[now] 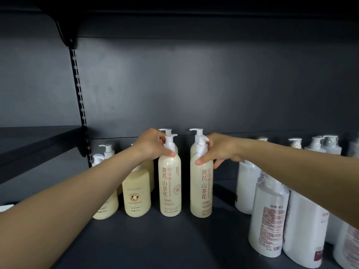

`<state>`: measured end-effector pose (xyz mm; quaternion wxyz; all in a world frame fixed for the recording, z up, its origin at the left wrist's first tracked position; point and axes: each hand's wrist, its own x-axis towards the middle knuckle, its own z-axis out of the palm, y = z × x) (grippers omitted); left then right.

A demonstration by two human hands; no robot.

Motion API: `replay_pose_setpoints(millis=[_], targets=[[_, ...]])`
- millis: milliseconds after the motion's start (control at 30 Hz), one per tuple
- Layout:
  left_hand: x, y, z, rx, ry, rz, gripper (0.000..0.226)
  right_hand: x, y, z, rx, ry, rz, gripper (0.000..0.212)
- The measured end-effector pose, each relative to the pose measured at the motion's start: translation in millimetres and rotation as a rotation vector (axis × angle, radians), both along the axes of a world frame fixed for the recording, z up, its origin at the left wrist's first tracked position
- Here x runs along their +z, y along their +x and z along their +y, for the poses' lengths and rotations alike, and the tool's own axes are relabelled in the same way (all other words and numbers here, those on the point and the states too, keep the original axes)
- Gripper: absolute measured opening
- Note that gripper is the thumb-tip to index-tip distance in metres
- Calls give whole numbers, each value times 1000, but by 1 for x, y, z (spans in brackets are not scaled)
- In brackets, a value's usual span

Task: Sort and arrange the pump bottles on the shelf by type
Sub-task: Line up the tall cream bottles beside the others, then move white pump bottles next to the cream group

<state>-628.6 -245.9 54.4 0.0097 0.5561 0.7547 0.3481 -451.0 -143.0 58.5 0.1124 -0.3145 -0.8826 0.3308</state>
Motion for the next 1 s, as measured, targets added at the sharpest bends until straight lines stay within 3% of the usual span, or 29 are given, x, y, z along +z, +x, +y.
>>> replay_pose_setpoints(millis=[300,400,500,667,1000], targets=[[-1,3,-1,-16,-10,2,35,-2,2,1,8,-16,-11,51],[9,4,-9,-14,-6,-55,59,14,14,-4,-10,34,-32,49],[30,9,-17,-46,89,-73,79,40,44,-7,-74,102,-3,54],[58,56,-10,-195,238,-4,73,64,100,3,-157,250,62,44],[34,148,82,-430,-173,111,55,59,175,74,-172,392,-141,48]])
